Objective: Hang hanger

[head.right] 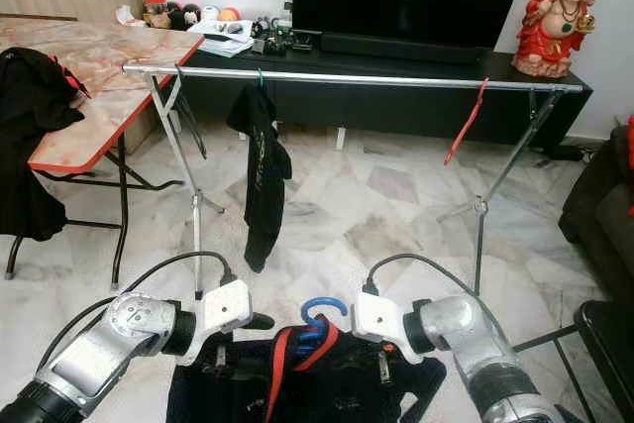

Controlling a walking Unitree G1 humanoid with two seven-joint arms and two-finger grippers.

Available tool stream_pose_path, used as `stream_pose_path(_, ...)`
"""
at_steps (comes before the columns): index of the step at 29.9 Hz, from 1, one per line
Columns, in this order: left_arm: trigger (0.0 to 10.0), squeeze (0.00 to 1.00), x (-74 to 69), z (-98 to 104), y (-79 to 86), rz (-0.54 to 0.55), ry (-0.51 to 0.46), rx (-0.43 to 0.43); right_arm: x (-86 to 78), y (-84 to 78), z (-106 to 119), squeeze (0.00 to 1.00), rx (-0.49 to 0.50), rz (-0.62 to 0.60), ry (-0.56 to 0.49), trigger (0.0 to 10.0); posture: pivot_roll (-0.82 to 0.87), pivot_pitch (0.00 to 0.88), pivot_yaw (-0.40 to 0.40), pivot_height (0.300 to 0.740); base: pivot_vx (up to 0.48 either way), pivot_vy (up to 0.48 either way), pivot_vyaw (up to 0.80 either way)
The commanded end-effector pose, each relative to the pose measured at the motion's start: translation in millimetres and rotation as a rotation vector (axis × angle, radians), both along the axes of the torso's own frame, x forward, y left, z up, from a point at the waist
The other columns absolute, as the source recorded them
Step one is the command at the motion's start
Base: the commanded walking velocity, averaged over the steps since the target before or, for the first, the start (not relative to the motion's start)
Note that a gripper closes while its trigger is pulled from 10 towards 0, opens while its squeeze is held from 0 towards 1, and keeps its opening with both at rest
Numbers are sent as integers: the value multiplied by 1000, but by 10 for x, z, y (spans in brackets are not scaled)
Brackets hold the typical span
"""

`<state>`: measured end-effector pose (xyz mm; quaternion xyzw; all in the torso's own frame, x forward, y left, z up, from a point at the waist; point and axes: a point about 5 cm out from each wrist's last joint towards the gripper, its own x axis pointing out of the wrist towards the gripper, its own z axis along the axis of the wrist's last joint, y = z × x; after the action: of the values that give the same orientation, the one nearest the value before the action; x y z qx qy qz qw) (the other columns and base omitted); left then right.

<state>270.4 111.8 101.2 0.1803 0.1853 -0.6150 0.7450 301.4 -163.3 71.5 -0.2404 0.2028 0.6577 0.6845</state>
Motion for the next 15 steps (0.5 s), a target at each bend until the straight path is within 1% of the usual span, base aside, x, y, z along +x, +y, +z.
stream_pose_path(1, 10000, 0, -2, 61, -30, -15, -14, -15, 36, 42, 51, 0, 15, -5, -37, 0, 60, 0, -65, 740, 0, 0, 0)
stream_pose_path(4, 10000, 0, 5, 56, -42, -13, -23, -9, 41, 69, 47, 0, 19, -5, -40, 0, 60, 0, -65, 740, 0, 0, 0)
stream_pose_path(8, 10000, 0, 52, 40, -67, 36, -50, -7, 39, 153, 91, 0, 57, 31, -29, 0, 60, 0, -65, 740, 0, 0, 0)
stream_pose_path(15, 10000, 0, 86, 43, -95, 68, -57, -19, 39, 184, 98, 0, 55, 45, -24, 0, 62, 0, -69, 740, 0, 0, 0)
